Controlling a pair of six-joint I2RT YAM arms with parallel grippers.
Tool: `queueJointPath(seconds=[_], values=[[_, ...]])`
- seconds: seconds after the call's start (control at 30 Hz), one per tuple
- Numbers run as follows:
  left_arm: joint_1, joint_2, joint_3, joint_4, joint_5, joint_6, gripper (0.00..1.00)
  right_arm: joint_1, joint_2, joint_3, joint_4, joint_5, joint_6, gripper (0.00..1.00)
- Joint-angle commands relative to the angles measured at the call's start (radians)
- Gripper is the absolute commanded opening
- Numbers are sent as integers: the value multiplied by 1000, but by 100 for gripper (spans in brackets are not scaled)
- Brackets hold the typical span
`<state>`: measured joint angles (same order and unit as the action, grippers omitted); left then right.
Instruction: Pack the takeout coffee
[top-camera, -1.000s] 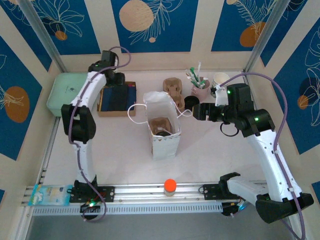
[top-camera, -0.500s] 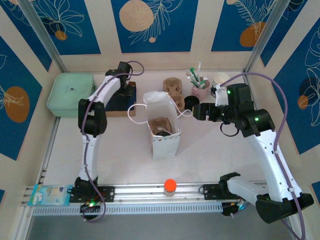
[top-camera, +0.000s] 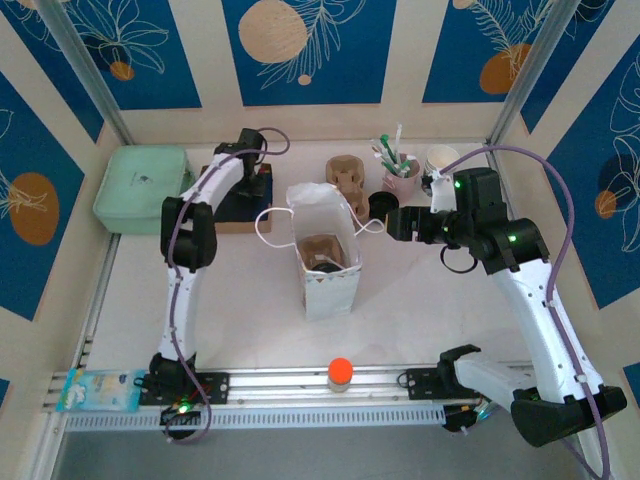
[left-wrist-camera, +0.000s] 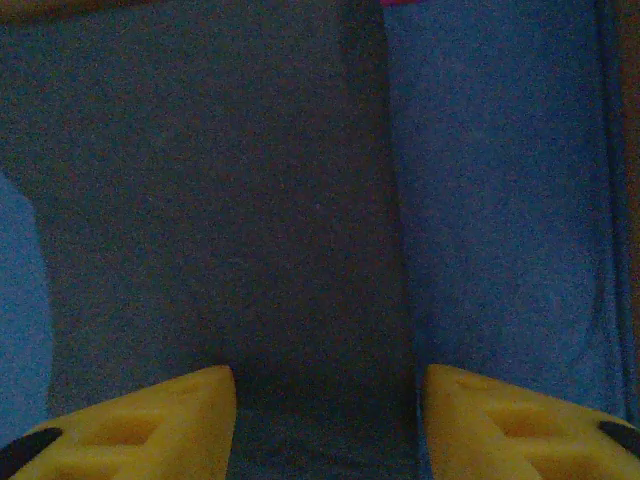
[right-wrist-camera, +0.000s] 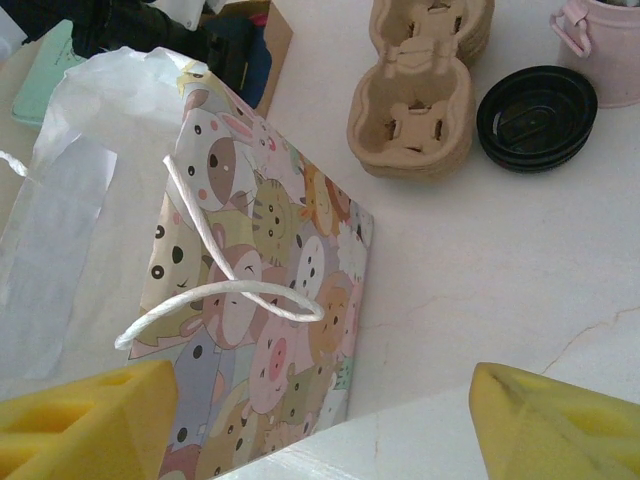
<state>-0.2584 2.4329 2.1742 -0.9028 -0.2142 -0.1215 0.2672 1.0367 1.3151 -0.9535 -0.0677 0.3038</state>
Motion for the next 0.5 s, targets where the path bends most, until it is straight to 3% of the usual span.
queueJointPath(seconds=[0.0, 0.47], values=[[-6, 17, 37, -22, -8, 11, 50, -3, -9, -4, 2, -5, -9, 77], [-7, 18, 36, -25, -7, 23, 19, -5, -13, -4, 1, -6, -7, 74]])
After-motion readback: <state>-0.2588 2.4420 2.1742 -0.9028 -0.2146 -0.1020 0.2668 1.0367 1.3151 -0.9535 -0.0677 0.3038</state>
